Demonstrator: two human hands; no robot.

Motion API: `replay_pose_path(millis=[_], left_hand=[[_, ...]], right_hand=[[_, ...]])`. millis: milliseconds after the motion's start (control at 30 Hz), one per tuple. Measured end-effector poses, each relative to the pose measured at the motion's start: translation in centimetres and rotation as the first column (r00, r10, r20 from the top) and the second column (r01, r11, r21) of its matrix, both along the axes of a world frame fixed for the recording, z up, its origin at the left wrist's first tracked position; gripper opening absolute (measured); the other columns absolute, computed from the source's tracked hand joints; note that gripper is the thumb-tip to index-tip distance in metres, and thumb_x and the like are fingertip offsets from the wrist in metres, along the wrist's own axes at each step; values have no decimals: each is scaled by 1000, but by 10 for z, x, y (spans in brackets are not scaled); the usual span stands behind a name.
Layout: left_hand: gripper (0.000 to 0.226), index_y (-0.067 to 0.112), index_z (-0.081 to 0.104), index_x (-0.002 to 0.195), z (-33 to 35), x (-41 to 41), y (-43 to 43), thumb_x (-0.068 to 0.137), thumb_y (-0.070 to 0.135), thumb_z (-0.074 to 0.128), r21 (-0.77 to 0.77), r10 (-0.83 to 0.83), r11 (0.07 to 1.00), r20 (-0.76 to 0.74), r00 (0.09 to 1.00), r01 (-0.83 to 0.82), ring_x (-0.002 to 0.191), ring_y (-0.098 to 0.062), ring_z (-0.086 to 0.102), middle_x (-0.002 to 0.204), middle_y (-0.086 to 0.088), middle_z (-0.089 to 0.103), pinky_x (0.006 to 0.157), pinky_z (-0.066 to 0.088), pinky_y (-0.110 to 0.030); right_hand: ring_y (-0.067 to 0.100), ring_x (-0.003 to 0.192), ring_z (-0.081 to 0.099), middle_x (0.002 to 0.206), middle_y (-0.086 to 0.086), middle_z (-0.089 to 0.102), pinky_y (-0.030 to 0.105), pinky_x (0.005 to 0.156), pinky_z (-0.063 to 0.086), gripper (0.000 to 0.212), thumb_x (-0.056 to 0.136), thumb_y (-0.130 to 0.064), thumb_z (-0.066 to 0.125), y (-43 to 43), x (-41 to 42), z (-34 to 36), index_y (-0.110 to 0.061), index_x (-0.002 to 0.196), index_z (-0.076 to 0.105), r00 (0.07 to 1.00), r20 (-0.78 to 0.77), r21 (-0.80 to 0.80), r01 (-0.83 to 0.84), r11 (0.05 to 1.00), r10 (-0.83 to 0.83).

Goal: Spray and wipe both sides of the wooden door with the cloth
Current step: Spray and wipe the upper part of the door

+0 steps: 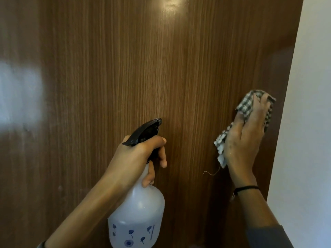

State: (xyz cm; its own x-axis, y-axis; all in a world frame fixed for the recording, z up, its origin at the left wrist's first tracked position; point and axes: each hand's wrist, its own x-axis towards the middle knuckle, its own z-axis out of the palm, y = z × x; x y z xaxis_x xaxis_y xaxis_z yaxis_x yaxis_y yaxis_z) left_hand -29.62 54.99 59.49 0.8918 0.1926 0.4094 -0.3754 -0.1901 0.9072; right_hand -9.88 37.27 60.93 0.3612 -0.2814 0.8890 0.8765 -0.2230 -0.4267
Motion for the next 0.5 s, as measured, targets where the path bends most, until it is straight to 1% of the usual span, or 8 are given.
replay_pose_path(millis=[167, 267, 333, 400, 500], left_hand=[[41, 7, 64, 70, 2, -1, -5, 90, 42, 64, -2, 8, 1000, 2, 1000, -8, 27, -22, 44, 79, -23, 67, 41, 45, -29], [37, 2, 63, 72, 3, -10, -13, 99, 28, 56, -16, 23, 1000, 49, 999, -22, 27, -19, 41, 77, -21, 67, 40, 43, -27], [34, 1, 62, 73, 2, -18, -20, 99, 22, 53, -29, 38, 999, 95, 995, -36, 28, -17, 38, 76, -20, 67, 41, 41, -25], [33, 1, 62, 73, 2, -22, -23, 96, 24, 56, -35, 39, 999, 110, 993, -36, 29, -16, 38, 76, -19, 67, 42, 42, -25], [34, 4, 64, 72, 2, -22, -22, 90, 33, 66, -34, 49, 998, 99, 994, -46, 30, -16, 39, 76, -18, 68, 43, 43, -24]], right_hand=[[19, 155, 16, 169, -3, 16, 54, 123, 23, 56, 104, -35, 34, -12, 6, -61, -41, 156, 13, 990, -137, 107, -5, 994, 20], [20, 155, 17, 168, -3, 17, 54, 123, 25, 57, 103, -34, 34, -16, 10, -67, -32, 158, 18, 987, -163, 130, 16, 991, 5], [21, 155, 16, 168, -1, 18, 52, 124, 22, 57, 103, -33, 33, -16, 9, -57, -28, 158, 19, 985, -175, 144, 37, 989, -12], [21, 155, 15, 168, 1, 18, 50, 125, 18, 59, 102, -32, 32, -18, 11, -40, -23, 159, 20, 982, -189, 156, 42, 987, -12], [20, 156, 12, 168, 2, 17, 46, 127, 13, 59, 103, -30, 32, -26, 19, -19, -21, 160, 20, 983, -181, 138, 54, 989, -28]])
